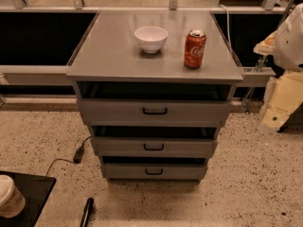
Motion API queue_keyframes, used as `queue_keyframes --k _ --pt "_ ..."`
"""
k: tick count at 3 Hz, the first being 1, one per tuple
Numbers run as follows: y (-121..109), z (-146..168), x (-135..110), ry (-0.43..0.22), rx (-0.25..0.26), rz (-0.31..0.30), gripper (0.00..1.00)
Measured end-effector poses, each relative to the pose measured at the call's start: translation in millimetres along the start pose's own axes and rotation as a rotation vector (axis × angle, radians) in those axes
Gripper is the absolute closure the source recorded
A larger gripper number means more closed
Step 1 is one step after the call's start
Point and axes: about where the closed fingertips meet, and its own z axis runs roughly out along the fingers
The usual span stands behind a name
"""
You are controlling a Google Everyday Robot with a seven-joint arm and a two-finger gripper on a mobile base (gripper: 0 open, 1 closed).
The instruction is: Open bottom drawer
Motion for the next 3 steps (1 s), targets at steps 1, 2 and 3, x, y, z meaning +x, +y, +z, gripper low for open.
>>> queue_keyframes --k 1,2,3 --pt "0 0 0 0.0 0.0 0.0 0.0" --pt "12 4 2 -0.034 -0.006 -0.018 0.0" --pt "38 21 10 -0.114 -0.026 -0.048 0.0"
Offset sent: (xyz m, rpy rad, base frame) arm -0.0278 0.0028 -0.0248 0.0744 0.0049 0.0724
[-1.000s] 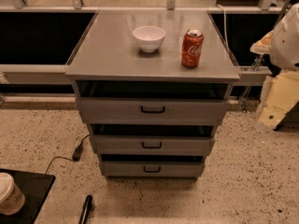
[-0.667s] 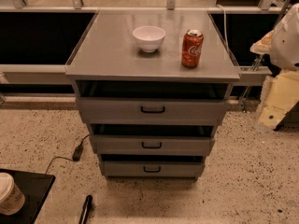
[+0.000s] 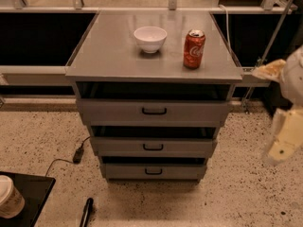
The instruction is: Open bottom drawer
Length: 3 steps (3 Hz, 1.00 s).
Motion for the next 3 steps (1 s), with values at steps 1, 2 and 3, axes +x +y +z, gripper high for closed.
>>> queue_keyframes --k 1,2,3 --pt "37 71 27 -0.169 -0.08 0.021 0.0" --pt "85 176 50 -0.384 -0.165 0.104 0.0" --pt "151 284 67 -0.462 -0.251 0.128 0.0"
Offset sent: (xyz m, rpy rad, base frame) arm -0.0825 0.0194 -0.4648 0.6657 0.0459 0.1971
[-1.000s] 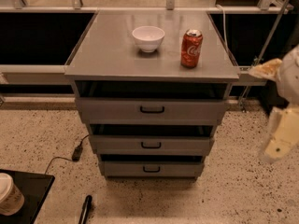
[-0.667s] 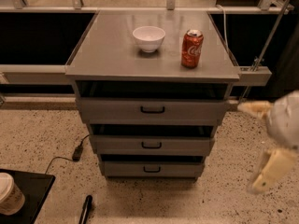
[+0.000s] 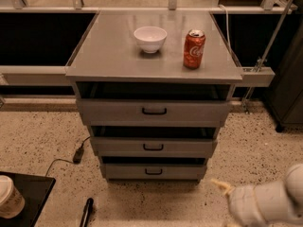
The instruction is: Open bottom drawer
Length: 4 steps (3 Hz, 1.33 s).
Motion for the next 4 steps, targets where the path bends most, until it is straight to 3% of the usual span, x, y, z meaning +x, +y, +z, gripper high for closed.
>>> queue_keyframes --k 1,2,3,4 --pt "46 96 56 0.106 -0.148 -0.049 0.0" --pt "88 141 119 0.31 -0.244 -0.059 0.0" --pt "111 147 157 0.435 -0.272 -0.087 0.0" --pt "108 146 161 0.414 -0.266 -0.073 0.0"
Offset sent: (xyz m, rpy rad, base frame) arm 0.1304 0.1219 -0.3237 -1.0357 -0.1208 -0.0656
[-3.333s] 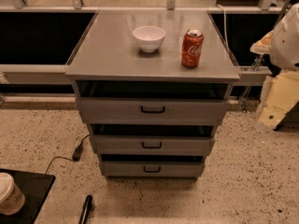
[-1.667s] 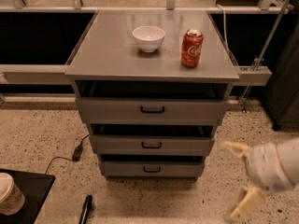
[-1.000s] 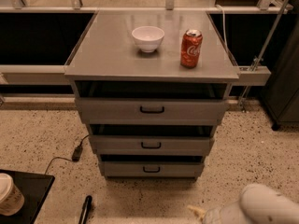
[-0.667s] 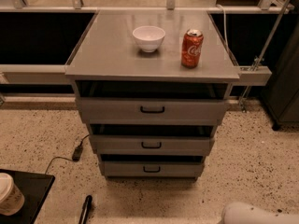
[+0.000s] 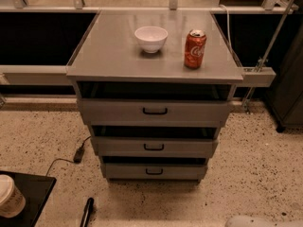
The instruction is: Open bottom drawer
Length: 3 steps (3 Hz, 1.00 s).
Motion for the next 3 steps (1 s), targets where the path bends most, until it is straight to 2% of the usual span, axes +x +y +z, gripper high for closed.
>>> queue_keyframes --k 1,2,3 --pt "-3 -1 17 -0.041 -0.001 0.034 0.0" --pt "-36 13 34 -0.123 -0.032 0.015 0.0" --pt "-89 19 34 -0.184 -0.057 0.034 0.0"
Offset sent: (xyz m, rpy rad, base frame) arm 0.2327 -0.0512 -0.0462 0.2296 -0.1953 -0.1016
